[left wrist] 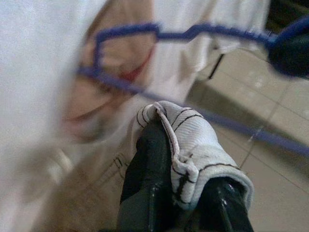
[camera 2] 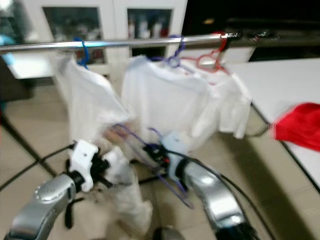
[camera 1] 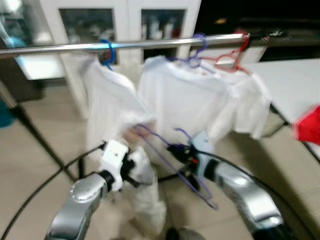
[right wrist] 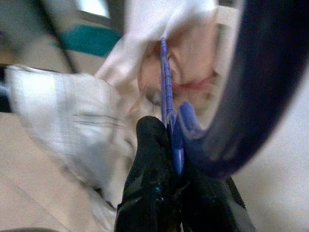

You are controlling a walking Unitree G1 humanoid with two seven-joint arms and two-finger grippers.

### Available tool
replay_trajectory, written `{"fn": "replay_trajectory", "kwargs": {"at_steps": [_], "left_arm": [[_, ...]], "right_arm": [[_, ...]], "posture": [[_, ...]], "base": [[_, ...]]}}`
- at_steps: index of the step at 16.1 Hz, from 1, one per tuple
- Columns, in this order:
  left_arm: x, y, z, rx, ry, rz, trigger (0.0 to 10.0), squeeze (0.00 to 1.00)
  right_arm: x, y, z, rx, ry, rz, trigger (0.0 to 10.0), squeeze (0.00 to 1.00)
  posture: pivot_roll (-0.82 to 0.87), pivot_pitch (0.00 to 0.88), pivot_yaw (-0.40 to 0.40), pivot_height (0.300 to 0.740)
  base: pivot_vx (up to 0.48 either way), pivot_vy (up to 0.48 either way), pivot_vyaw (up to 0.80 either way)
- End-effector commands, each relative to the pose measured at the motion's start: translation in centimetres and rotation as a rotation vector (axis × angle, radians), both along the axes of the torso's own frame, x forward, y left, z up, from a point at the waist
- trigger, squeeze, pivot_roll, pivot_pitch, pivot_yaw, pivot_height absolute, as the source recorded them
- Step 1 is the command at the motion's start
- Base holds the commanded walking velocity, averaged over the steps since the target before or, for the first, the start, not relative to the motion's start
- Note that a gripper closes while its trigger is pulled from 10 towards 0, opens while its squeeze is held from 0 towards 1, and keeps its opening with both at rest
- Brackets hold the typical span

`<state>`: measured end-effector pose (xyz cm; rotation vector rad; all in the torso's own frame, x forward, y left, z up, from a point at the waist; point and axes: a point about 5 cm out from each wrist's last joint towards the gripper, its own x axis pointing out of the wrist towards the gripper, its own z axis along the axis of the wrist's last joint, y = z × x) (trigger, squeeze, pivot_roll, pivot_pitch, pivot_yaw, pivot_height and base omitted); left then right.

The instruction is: Hang hanger

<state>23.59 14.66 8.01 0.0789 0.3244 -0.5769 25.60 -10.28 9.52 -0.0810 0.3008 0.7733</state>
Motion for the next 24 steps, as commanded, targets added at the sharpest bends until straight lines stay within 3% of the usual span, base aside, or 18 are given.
{"fn": "replay_trajectory", "kwargs": {"at_steps": [1, 5, 9, 12, 15, 19, 24], "left_arm": [[0.0, 0.3, 0.7, 0.010, -0.042, 0.000, 10.0, 0.00], [-0.3, 0.5, 0.8, 0.012, -0.041, 0.003, 10.0, 0.00], [0.7, 0.7, 1.0, 0.017, -0.049, 0.008, 10.0, 0.00], [1.9, 1.1, 1.4, 0.030, -0.083, 0.086, 10.0, 0.00], [2.7, 1.7, 2.4, 0.010, -0.144, 0.173, 10.0, 0.00], [3.7, 3.1, 2.9, 0.010, -0.175, 0.297, 10.0, 0.00], [4.1, 2.8, 3.5, -0.031, -0.172, 0.294, 10.0, 0.00]], "right_arm": [[-0.3, 0.1, 1.0, -0.002, -0.025, -0.012, 10.0, 0.00], [-2.2, -3.3, -0.4, -0.100, 0.071, -0.195, 10.0, 0.00], [-2.5, -5.1, 0.2, -0.102, 0.074, -0.320, 10.0, 0.00], [-1.8, -5.2, 0.5, -0.022, 0.053, -0.459, 10.0, 0.00], [-1.2, -6.7, 0.4, 0.065, 0.010, -0.629, 10.0, 0.00], [-0.2, -6.6, 0.7, 0.087, 0.023, -0.604, 10.0, 0.00], [0.8, -7.0, 1.3, 0.058, -0.005, -0.662, 10.0, 0.00]], "posture": [[-0.07, 0.069, -0.040, 0.740], [-0.07, 0.064, -0.035, 0.740], [-0.08, 0.062, -0.011, 0.740], [-0.08, 0.046, -0.017, 0.740], [-0.05, 0.039, -0.033, 0.740], [-0.06, 0.024, -0.018, 0.740], [-0.07, 0.024, -0.023, 0.740]], "base": [[0.000, 0.000, -0.80], [0.000, 0.000, -0.80], [0.000, 0.000, -0.80], [0.000, 0.000, -0.80], [0.000, 0.000, -0.80], [0.000, 0.000, -0.79], [0.000, 0.000, -0.79]]}}
